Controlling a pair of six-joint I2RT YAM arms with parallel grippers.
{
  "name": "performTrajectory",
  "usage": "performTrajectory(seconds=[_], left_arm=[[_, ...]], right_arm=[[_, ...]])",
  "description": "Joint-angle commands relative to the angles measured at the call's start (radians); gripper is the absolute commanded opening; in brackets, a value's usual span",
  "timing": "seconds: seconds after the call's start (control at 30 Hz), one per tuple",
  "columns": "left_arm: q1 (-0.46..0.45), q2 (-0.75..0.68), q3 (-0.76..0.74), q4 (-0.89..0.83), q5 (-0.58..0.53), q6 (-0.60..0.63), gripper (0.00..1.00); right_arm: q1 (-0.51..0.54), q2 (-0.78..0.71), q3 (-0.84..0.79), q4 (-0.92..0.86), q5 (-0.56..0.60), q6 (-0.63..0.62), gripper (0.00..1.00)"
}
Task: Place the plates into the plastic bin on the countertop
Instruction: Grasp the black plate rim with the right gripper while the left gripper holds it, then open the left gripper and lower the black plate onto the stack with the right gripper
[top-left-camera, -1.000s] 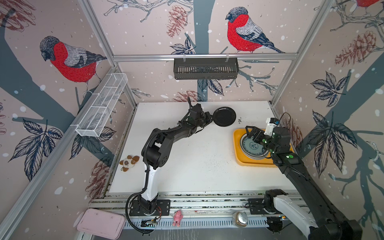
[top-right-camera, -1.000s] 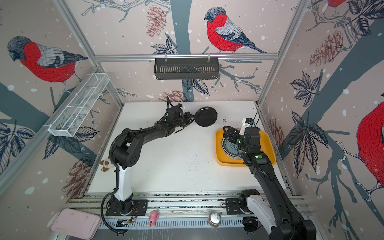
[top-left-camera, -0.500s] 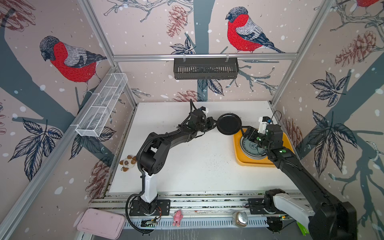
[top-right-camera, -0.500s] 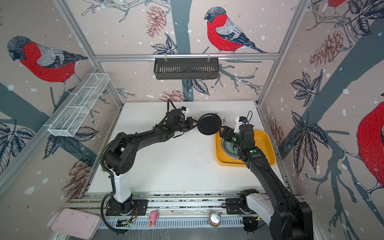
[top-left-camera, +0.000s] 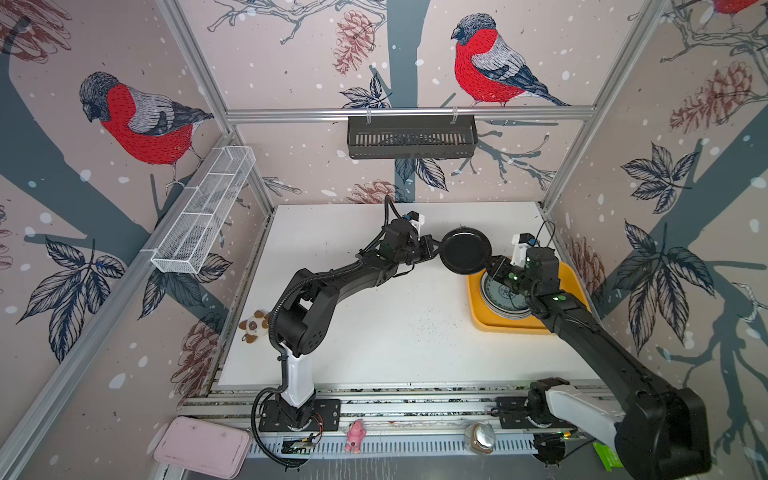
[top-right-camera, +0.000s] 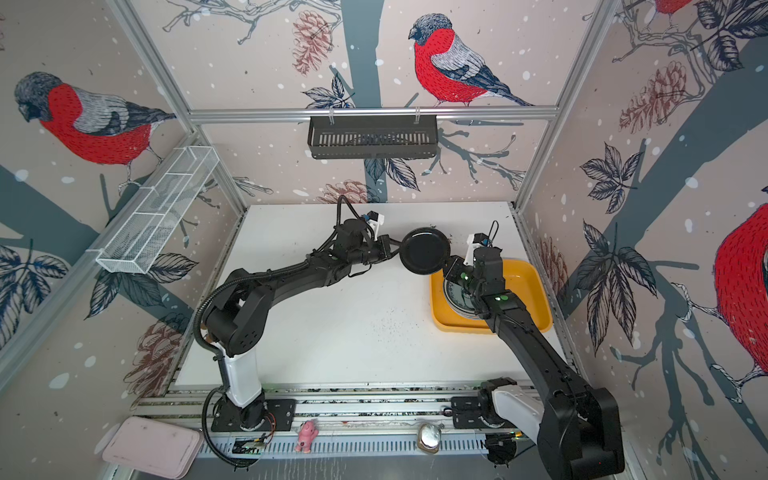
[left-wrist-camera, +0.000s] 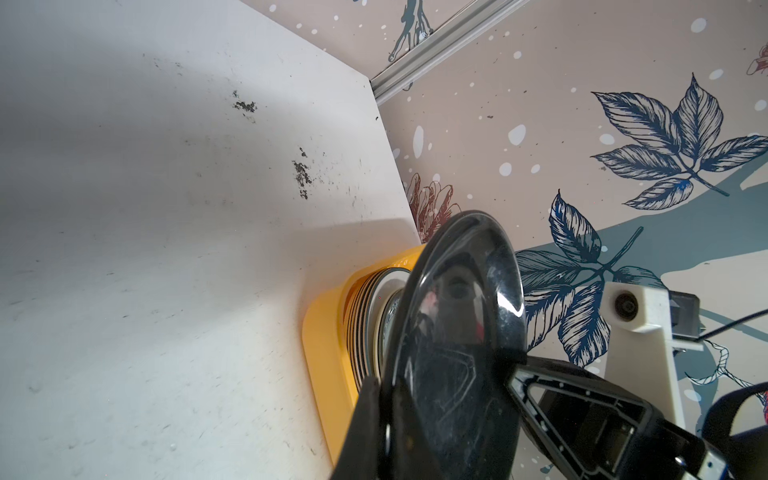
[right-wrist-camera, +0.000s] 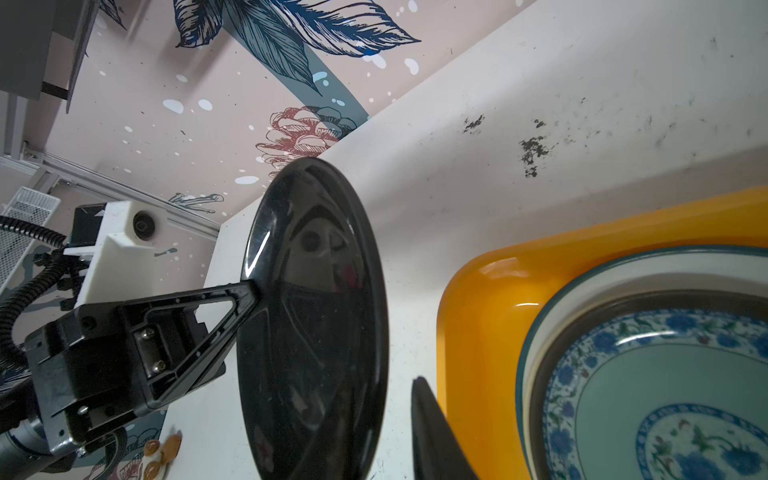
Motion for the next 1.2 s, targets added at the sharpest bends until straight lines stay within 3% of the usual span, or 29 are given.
performTrajectory(seconds=[0.0,0.07,0.27,0.33,0.6,0.73,0.93,1.17], left_arm=[[-0.003,-0.015,0.008,0.033,0.023,0.026,0.00],[-0.004,-0.018,0.005,0.041,0.033,0.030,0.02],[-0.005,-0.059,-0.027,0.060,0.038,0.079,0.69],[-0.004,-0.083,-0.049,0.062,0.027,0.105,0.80],[0.022,-0.159,-0.188,0.144,0.027,0.130,0.96],[0.032,-0.176,-0.214,0.165,0.050,0.140,0.96],[0.033,-0.215,-0.238,0.153,0.038,0.178,0.96],[0.035,-0.246,-0.260,0.161,0.018,0.189,0.96]], right_arm=[[0.001,-0.014,-0.011,0.050,-0.020,0.035,0.16],[0.000,-0.025,-0.021,0.056,-0.028,0.049,0.12],[-0.018,-0.080,-0.041,0.008,-0.010,0.083,0.08],[-0.037,-0.114,-0.053,-0.028,0.000,0.088,0.08],[-0.214,-0.303,-0.126,-0.274,0.000,0.078,0.07],[-0.335,-0.358,-0.182,-0.377,-0.034,0.045,0.07],[-0.469,-0.357,-0.237,-0.389,-0.082,-0.007,0.07],[-0.486,-0.262,-0.226,-0.358,-0.081,-0.049,0.08]])
